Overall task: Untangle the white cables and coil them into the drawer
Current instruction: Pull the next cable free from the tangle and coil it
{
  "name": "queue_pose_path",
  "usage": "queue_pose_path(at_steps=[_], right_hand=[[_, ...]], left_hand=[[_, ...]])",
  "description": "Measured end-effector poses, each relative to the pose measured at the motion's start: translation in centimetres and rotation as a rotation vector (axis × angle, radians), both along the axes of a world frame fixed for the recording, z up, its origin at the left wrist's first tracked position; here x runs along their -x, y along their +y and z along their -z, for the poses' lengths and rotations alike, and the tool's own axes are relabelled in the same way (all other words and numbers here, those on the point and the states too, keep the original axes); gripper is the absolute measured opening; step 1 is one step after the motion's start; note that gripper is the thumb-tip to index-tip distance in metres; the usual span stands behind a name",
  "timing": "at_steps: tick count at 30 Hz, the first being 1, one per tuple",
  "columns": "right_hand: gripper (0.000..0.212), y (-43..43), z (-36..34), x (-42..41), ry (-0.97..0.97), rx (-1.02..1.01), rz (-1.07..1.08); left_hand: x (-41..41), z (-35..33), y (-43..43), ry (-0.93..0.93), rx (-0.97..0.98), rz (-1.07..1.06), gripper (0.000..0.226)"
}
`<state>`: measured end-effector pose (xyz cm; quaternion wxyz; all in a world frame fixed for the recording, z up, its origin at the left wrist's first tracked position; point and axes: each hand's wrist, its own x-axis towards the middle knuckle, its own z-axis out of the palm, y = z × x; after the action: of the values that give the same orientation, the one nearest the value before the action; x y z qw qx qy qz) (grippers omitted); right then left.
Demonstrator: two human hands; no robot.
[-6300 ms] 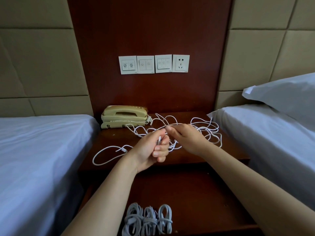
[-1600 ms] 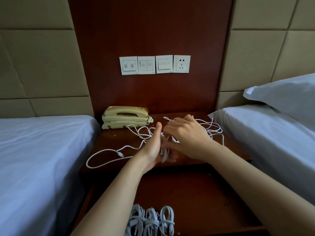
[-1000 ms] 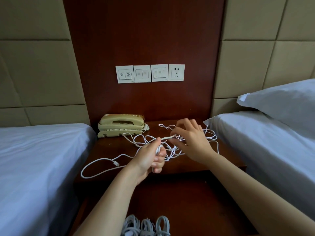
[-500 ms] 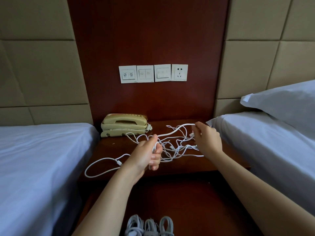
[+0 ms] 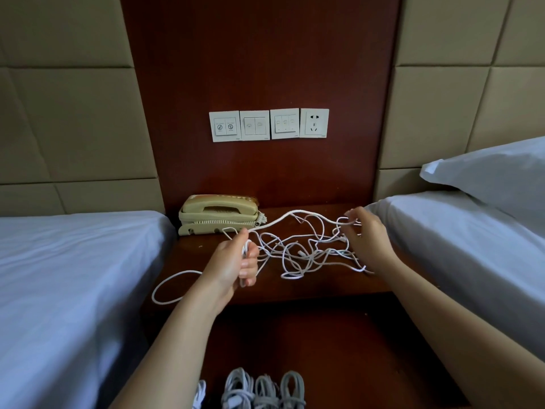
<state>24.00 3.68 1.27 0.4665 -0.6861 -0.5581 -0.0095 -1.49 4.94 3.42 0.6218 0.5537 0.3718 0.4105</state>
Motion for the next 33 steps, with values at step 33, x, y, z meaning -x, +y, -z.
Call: queue_pose_path(at_steps=[33], right_hand=[[0.015, -5.0, -3.4, 3.9, 0.094, 0.079, -0.525]], left_hand=[[-2.5, -0.8, -2.9, -0.162, 0.036, 0.315, 0.059]])
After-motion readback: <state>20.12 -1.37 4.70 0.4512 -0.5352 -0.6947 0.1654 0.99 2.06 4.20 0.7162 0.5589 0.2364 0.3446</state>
